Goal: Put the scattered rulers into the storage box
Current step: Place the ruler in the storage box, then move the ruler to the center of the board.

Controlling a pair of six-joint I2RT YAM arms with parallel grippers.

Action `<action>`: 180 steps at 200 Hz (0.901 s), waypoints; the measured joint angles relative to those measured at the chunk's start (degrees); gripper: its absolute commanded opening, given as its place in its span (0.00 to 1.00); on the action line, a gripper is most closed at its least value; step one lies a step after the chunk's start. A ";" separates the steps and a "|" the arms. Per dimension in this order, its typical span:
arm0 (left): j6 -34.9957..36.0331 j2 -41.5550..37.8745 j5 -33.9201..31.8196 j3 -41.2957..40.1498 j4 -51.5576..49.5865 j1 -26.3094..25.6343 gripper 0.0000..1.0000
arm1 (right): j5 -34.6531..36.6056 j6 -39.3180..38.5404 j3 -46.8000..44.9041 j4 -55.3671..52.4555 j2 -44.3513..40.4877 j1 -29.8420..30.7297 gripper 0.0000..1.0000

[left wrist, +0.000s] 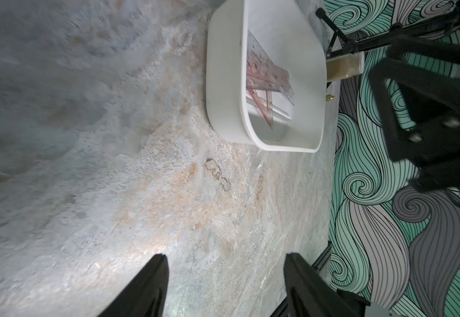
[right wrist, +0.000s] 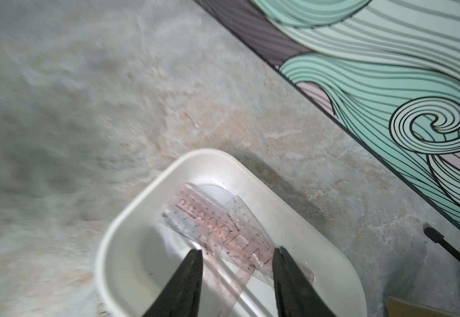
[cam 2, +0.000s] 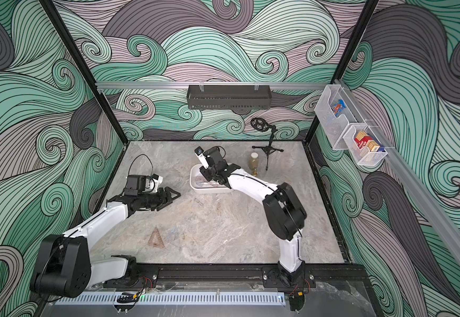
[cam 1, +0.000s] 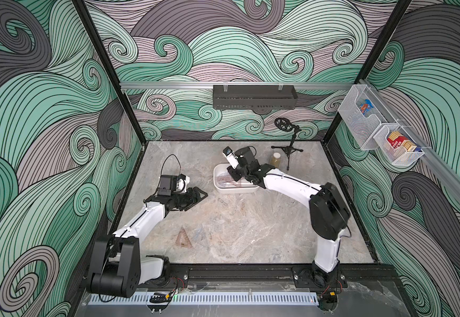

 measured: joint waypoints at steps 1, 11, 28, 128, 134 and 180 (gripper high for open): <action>-0.02 -0.15 -0.11 -0.02 -0.11 0.02 0.71 | -0.07 0.15 -0.28 0.09 -0.33 0.17 0.46; -0.22 -2.71 -2.27 -0.02 -1.25 0.57 0.70 | -0.74 2.32 -3.91 2.21 -4.17 2.75 0.46; -0.55 -6.56 -5.46 -0.11 -2.40 1.97 0.71 | -1.22 5.44 -8.87 5.97 -6.82 9.66 0.46; -3.13 -12.20 -14.03 -2.34 -3.34 8.17 0.75 | 0.17 11.34 -15.30 10.58 6.62 29.81 0.74; -3.13 -12.02 -14.01 -2.36 -3.34 8.17 0.75 | 0.37 11.43 -15.30 10.91 6.62 29.94 0.74; -2.97 -9.90 -13.00 -2.36 -3.32 8.17 0.75 | 3.13 10.93 -15.30 12.07 9.07 30.75 0.78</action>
